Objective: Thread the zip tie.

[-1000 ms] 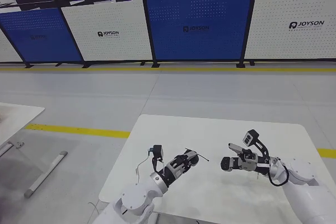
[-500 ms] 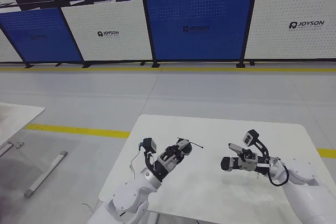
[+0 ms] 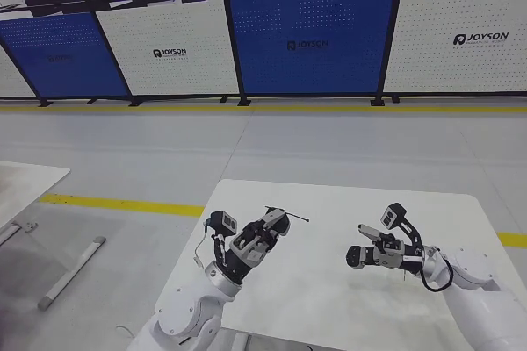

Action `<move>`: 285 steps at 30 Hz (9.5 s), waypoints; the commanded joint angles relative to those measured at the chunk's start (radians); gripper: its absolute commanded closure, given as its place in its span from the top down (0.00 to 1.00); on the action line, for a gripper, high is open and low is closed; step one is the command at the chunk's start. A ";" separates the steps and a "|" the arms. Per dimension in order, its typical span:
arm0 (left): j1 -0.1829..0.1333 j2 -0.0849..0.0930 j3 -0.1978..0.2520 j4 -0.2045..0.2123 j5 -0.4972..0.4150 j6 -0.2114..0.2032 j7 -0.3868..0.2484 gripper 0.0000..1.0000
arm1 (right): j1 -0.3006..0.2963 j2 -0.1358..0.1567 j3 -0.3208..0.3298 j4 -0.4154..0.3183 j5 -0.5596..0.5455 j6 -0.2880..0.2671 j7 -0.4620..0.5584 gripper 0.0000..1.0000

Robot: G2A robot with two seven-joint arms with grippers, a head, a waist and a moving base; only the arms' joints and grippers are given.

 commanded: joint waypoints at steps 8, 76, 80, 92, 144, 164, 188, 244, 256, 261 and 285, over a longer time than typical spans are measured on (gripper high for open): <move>-0.032 0.001 0.033 0.053 0.157 0.096 0.038 0.00 | 0.000 0.000 0.000 0.000 0.000 0.000 0.000 1.00; -0.023 0.008 0.035 0.067 0.203 -0.021 -0.086 0.00 | 0.000 0.000 0.000 0.000 0.000 0.000 0.000 1.00; -0.024 0.008 0.038 0.069 0.202 -0.018 -0.087 0.00 | 0.000 0.000 0.000 0.000 0.000 0.000 0.000 1.00; -0.035 0.002 0.034 0.064 0.021 -0.059 -0.107 0.00 | 0.000 0.000 0.000 0.000 0.000 0.000 0.000 1.00; -0.118 -0.010 0.124 0.175 0.100 -0.012 -0.068 0.00 | 0.000 0.000 0.000 0.000 0.000 0.000 0.000 1.00; -0.145 -0.010 0.153 0.254 0.224 -0.002 -0.060 0.00 | -0.037 0.043 0.098 -0.135 -0.158 0.021 -0.039 1.00; -0.147 -0.007 0.153 0.281 0.314 -0.007 -0.045 0.00 | -0.018 0.094 0.141 -0.295 -0.578 0.168 -0.082 1.00; -0.147 -0.007 0.153 0.281 0.314 -0.007 -0.045 0.00 | 0.154 0.099 -0.027 -0.191 -1.185 0.308 0.019 1.00; -0.147 -0.007 0.153 0.281 0.314 -0.007 -0.045 0.00 | 0.146 0.105 -0.004 -0.169 -1.134 0.210 0.039 1.00; -0.147 -0.007 0.153 0.281 0.314 -0.007 -0.045 0.00 | 0.165 0.104 -0.004 -0.146 -1.106 0.193 0.074 1.00; -0.147 -0.007 0.153 0.281 0.314 -0.007 -0.045 0.00 | 0.212 0.094 -0.050 -0.064 -1.116 0.293 0.118 0.41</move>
